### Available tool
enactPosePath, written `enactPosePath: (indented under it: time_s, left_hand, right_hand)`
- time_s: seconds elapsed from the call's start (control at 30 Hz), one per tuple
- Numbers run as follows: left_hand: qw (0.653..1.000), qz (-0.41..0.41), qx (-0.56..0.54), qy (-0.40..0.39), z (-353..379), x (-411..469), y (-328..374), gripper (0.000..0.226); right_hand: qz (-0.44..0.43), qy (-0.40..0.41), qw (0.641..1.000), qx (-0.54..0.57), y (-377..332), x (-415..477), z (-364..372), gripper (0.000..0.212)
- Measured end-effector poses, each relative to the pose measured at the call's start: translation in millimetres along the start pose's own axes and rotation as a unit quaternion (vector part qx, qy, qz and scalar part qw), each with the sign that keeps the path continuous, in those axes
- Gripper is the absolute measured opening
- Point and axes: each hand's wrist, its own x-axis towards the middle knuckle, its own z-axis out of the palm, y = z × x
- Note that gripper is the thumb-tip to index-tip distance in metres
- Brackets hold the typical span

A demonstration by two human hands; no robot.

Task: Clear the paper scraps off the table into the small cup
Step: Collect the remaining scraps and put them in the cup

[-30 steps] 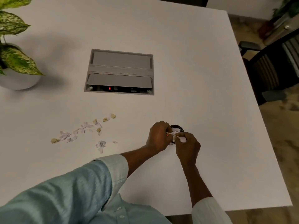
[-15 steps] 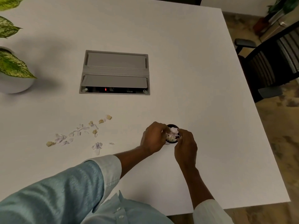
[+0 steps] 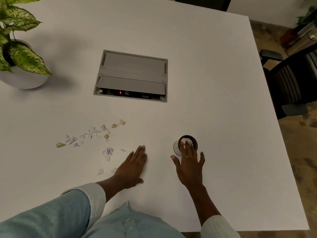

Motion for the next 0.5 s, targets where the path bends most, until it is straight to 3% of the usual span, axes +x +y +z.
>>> enactPosePath:
  time_s: [0.23,0.37,0.5]
  left_hand:
    - [1.000,-0.005,0.001,-0.022,0,3,0,0.100]
    - [0.999,0.005,-0.044,-0.027,-9,2,-12,0.086]
    - [0.996,0.006,-0.093,0.012,-18,-4,-27,0.057]
  right_hand:
    - [0.013,-0.015,1.000,0.016,-1,12,2,0.073]
    - [0.017,0.094,0.995,0.027,-12,9,-8,0.047]
    - [-0.054,0.178,0.980,0.069,-33,9,-15,0.036]
